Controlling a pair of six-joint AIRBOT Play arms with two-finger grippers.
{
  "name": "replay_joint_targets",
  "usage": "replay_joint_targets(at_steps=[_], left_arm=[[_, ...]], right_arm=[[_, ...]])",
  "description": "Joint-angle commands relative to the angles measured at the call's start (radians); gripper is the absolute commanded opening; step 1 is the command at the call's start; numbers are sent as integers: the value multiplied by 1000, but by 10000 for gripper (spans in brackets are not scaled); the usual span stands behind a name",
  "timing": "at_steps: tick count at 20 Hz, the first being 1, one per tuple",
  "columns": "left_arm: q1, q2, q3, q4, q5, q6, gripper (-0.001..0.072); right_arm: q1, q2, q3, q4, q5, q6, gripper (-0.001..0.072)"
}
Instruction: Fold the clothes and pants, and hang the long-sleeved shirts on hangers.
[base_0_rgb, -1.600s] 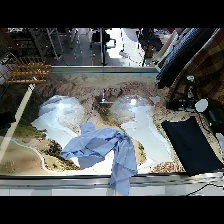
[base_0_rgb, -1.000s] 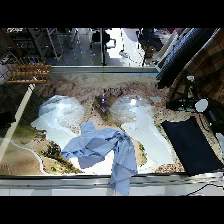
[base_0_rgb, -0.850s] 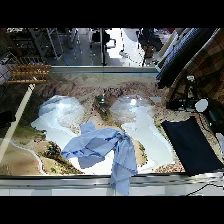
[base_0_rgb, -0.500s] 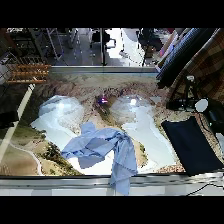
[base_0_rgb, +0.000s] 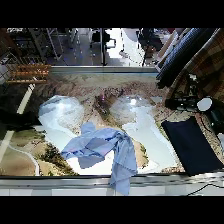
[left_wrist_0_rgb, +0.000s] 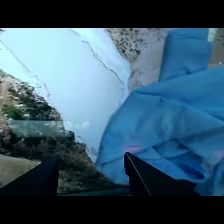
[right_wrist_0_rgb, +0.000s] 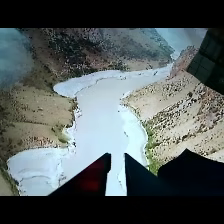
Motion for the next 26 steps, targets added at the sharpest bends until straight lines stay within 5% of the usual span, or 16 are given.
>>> replay_joint_targets(at_steps=[1,3,5,6,8,12,17,19,21,22,23,24,26], left_arm=[[-140,21,-159,-209,82,207,401],[-310,50,-255,-175,256,292,408],[-479,34,-275,-79,377,288,649],[-547,18,-275,-26,428,288,655],[-652,-24,-275,83,498,291,673],[-727,-105,-275,120,534,293,678],[-723,-136,-274,295,685,63,668],[-722,-143,-274,298,705,63,444],[-719,-149,-274,298,750,36,109],[-717,-148,-274,297,770,33,9],[-714,-147,-271,297,775,33,6],[-711,-145,-267,291,756,34,6],[-689,-129,-230,286,637,77,6]], right_arm=[[-3,26,10,-32,223,-65,336],[-42,49,-45,124,383,-174,419],[-90,97,-213,337,471,-243,440],[-88,127,-323,386,507,-243,530],[-27,171,-504,443,507,-243,587],[216,156,-615,467,368,-180,590],[462,-43,-544,491,206,-50,575],[482,-154,-463,513,205,-47,569],[491,-231,-378,512,202,-21,446],[492,-253,-344,478,206,16,258],[492,-257,-326,420,213,40,76],[491,-250,-312,351,237,58,18],[489,-198,-264,185,350,69,16]])
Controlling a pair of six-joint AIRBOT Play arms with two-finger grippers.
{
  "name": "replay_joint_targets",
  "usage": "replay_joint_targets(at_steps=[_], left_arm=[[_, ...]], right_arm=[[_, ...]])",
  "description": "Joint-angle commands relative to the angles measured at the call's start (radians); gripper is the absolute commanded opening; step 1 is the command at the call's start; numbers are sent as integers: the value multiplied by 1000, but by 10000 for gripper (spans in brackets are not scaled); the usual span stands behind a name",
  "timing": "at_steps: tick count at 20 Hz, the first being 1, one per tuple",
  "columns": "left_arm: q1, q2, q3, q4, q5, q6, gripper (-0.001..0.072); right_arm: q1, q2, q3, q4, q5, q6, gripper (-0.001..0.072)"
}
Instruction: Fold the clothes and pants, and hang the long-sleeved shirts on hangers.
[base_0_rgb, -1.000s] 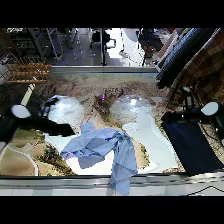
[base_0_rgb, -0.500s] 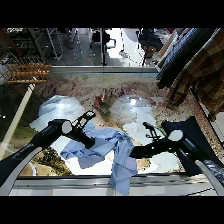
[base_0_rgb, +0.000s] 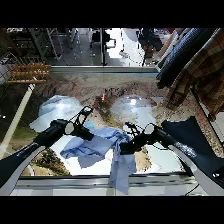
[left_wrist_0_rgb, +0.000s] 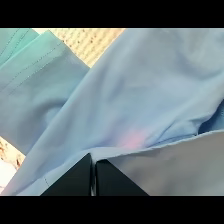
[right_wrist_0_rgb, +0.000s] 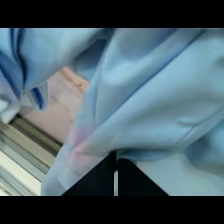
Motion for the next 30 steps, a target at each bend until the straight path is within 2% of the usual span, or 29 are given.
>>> replay_joint_targets(at_steps=[1,4,6,8,10,13,15,17,20,23,26,28,30], left_arm=[[42,36,67,2,-160,53,5],[176,157,240,-103,-359,134,6],[315,256,383,-274,-446,171,6],[474,358,520,-443,-473,173,5],[653,457,645,-612,-450,173,6],[944,597,786,-849,-348,174,6],[1103,683,830,-896,-249,174,6],[1197,741,837,-893,-174,212,5],[1217,679,837,-940,-171,233,6],[1176,467,837,-1042,-335,234,6],[984,198,837,-928,-410,234,6],[852,9,837,-806,-357,258,6],[766,-171,837,-708,-230,259,6]], right_arm=[[8,70,108,-281,169,50,16],[8,290,283,-505,375,52,16],[8,448,429,-642,485,54,16],[8,601,572,-706,503,56,16],[8,742,697,-706,410,55,16],[8,904,816,-612,154,43,15],[8,963,889,-552,28,43,15],[8,963,945,-583,-37,43,15],[8,886,949,-695,-90,43,15],[8,687,946,-797,-85,44,15],[-18,399,943,-803,-83,55,16],[-64,202,943,-797,-136,79,16],[-114,5,943,-769,-255,77,16]])
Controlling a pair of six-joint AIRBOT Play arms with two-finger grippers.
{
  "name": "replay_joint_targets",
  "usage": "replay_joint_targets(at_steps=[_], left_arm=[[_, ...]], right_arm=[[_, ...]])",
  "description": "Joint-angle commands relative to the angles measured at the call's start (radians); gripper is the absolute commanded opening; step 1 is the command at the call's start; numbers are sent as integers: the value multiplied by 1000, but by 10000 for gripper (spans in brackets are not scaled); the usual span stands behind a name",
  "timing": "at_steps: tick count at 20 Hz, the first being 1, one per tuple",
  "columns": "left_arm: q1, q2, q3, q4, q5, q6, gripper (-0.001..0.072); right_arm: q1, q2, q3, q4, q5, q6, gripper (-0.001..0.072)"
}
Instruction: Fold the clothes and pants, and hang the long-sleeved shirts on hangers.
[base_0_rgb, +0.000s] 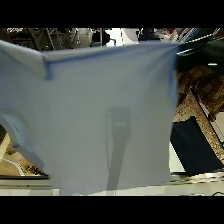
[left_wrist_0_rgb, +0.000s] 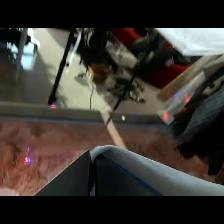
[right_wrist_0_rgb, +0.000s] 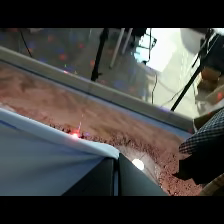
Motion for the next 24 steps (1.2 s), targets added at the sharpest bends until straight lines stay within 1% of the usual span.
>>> replay_joint_targets(at_steps=[1,3,4,5,6,7,8,9,10,11,12,13,14,15,16,17,18,19,20,21,22,24], left_arm=[[-154,-312,2,148,162,14,5],[-175,-429,2,148,283,14,6],[-177,-469,2,148,338,14,27],[-178,-494,3,148,369,14,235],[-167,-503,3,149,364,13,517],[-150,-501,3,156,320,5,601],[-124,-490,3,173,229,2,600],[-95,-479,3,228,121,-39,593],[-64,-466,2,339,-12,-139,530],[-32,-458,2,473,-172,-235,414],[-14,-457,1,573,-331,-269,388],[-1,-450,-26,629,-475,-274,312],[6,-420,-93,639,-538,-262,226],[6,-356,-213,637,-534,-259,213],[5,-275,-356,636,-494,-260,219],[-3,-174,-537,630,-431,-259,274],[-9,-76,-712,617,-365,-259,417],[-11,26,-890,580,-301,-259,499],[-11,111,-1032,536,-256,-254,544],[-12,190,-1157,491,-225,-226,558],[-13,250,-1247,474,-209,-222,558],[-13,338,-1367,495,-184,-222,558]], right_arm=[[-72,-338,2,21,-188,14,16],[-103,-482,2,55,-345,14,15],[-114,-536,2,81,-422,14,18],[-123,-581,2,111,-490,15,120],[-134,-608,7,134,-506,15,298],[-152,-618,16,147,-455,15,377],[-177,-612,26,158,-358,15,406],[-213,-600,40,174,-219,15,428],[-254,-584,43,201,-94,14,434],[-306,-565,39,247,51,14,480],[-361,-552,25,305,186,5,492],[-421,-539,-14,385,319,-17,491],[-471,-519,-79,453,415,-45,490],[-518,-483,-186,507,473,-69,489],[-553,-434,-309,535,488,-99,489],[-585,-369,-453,554,477,-130,492],[-614,-307,-589,579,465,-183,508],[-638,-258,-695,610,462,-237,511],[-660,-219,-783,632,467,-290,512],[-676,-196,-842,633,470,-315,512],[-690,-187,-884,633,478,-338,512],[-715,-190,-936,631,484,-363,511]])
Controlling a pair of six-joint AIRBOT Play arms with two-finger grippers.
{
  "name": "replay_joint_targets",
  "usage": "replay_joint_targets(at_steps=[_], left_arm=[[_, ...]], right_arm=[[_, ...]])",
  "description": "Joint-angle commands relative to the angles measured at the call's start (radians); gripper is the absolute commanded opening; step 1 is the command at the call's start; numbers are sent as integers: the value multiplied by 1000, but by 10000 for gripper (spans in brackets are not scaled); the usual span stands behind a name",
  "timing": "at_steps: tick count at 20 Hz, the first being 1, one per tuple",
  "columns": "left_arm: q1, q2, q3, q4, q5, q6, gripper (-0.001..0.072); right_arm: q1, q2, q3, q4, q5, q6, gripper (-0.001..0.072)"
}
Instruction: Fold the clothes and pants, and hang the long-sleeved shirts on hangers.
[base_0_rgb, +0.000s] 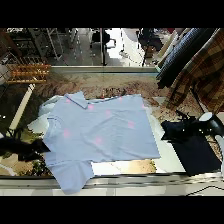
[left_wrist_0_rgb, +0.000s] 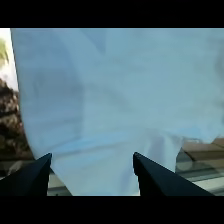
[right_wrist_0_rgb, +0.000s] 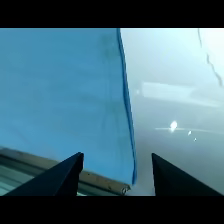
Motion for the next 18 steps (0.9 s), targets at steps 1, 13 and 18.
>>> replay_joint_targets(at_steps=[1,13,18], left_arm=[[-1,185,-284,-2,77,11,558],[-4,203,-338,3,292,11,557],[-4,189,-358,-13,331,11,553]], right_arm=[[-48,39,-152,32,40,-107,511],[-47,-116,-161,16,38,-174,510],[-20,-122,-177,64,49,-209,415]])
